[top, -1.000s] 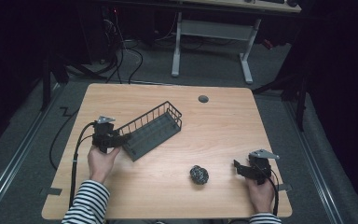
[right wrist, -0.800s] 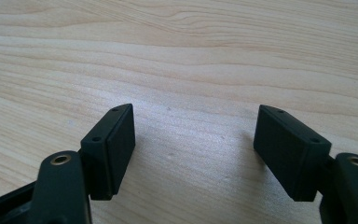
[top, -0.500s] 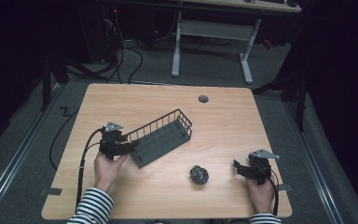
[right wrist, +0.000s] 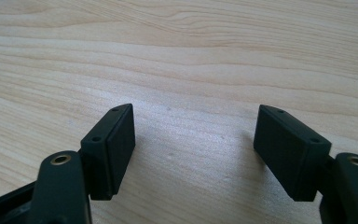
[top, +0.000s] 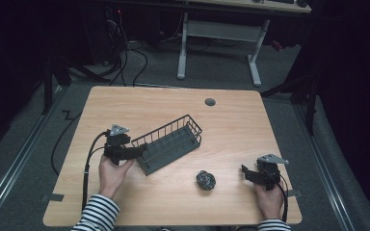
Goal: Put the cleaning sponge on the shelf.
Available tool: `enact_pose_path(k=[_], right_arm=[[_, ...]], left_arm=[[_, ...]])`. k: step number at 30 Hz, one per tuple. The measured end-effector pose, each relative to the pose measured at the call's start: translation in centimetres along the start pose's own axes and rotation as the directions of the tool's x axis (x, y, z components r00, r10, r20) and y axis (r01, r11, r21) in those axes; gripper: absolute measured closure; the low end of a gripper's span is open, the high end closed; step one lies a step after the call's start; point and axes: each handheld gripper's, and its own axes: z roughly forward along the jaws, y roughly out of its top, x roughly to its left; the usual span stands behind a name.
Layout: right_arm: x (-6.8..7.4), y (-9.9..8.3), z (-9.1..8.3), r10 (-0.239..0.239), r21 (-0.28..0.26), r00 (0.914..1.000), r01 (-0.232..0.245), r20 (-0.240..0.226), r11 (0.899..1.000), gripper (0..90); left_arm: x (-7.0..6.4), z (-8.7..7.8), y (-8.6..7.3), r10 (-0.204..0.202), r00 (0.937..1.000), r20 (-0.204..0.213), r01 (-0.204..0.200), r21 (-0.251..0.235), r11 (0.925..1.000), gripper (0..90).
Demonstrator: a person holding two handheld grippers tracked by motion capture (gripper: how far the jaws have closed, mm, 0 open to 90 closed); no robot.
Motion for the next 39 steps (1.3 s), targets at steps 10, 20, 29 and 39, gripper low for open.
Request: enact_pose_path(k=[10, 20, 29, 39], right_arm=[[0.0, 0.0, 0.0, 0.001, 0.0, 1.0, -0.001, 0.0, 1.0, 29.9], [0.0, 0.0, 0.0, 0.002, 0.0, 1.0, -0.002, 0.0, 1.0, 29.9], [0.0, 0.0, 0.0, 0.004, -0.001, 1.0, -0.004, 0.0, 1.0, 30.3], [0.0, 0.0, 0.0, 0.003, -0.002, 1.0, -0.003, 0.0, 1.0, 30.5]], left_arm=[[0.9, -2.9, 0.1, -0.002, 0.9999, -0.017, 0.001, -0.071, 0.9975, 23.8], [2.9, -5.5, -1.4, -0.017, 0.9979, -0.062, 0.009, -0.123, 0.9924, 24.7], [4.2, -5.9, -3.6, -0.052, 0.9946, -0.09, 0.041, -0.114, 0.9926, 25.5], [5.1, -4.7, -6.2, -0.068, 0.9887, -0.134, 0.059, -0.069, 0.9959, 25.9]])
